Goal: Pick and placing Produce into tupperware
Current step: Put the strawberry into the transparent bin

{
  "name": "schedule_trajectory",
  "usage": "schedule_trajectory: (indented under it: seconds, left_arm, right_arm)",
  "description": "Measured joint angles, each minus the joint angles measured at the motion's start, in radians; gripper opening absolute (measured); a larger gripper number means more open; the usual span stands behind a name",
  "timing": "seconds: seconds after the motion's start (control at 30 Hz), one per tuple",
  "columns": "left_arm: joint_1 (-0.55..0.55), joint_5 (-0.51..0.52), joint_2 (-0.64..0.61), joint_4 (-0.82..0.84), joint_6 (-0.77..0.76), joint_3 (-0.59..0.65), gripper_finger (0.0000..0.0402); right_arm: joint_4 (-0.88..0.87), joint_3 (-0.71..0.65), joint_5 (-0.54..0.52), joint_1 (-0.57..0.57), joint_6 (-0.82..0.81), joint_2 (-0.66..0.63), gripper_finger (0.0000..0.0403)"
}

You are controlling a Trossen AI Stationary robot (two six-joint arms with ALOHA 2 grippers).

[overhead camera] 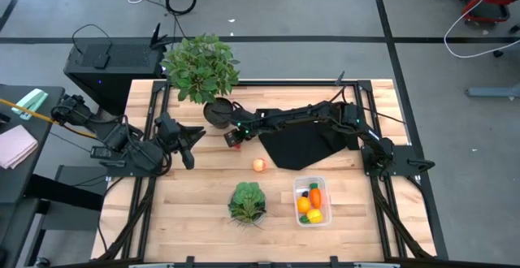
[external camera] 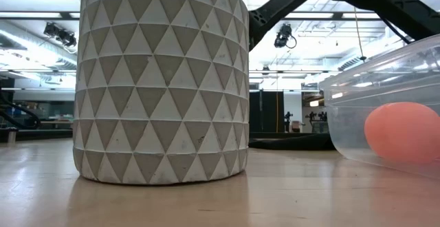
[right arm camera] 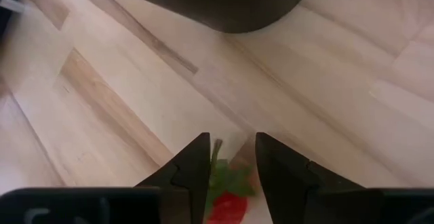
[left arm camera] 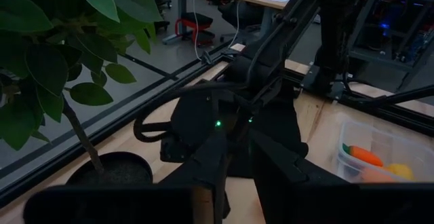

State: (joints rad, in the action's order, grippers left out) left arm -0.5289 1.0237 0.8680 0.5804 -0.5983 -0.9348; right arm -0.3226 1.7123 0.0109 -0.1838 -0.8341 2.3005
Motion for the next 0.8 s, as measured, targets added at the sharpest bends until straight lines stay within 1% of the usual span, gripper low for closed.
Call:
schedule_trajectory:
  seconds: [0.2, 0.47, 0.57, 0.67, 0.7, 0.8]
  left_arm:
    - [0.000, 0.000, 0.000, 0.001, 0.001, 0.000, 0.0067]
    - [0.000, 0.000, 0.000, 0.001, 0.003, 0.000, 0.0075]
    - [0.000, 0.000, 0.000, 0.001, 0.003, 0.000, 0.0071]
    - [0.000, 0.000, 0.000, 0.001, 0.003, 0.000, 0.0067]
    - [0.000, 0.000, 0.000, 0.001, 0.003, 0.000, 0.0067]
    - [0.000, 0.000, 0.000, 0.002, 0.003, 0.000, 0.0069]
  right_arm:
    - [0.000, 0.000, 0.017, -0.005, 0.019, 0.000, 0.0103]
    - [0.001, 0.000, 0.035, -0.004, 0.026, 0.000, 0.0075]
    - [0.002, 0.000, 0.039, -0.004, 0.048, 0.000, 0.0054]
    - [0.002, 0.000, 0.039, -0.004, 0.067, 0.000, 0.0016]
    - [0.002, 0.000, 0.039, -0.004, 0.075, 0.000, 0.0010]
    - [0.003, 0.000, 0.039, -0.004, 0.078, 0.000, 0.0011]
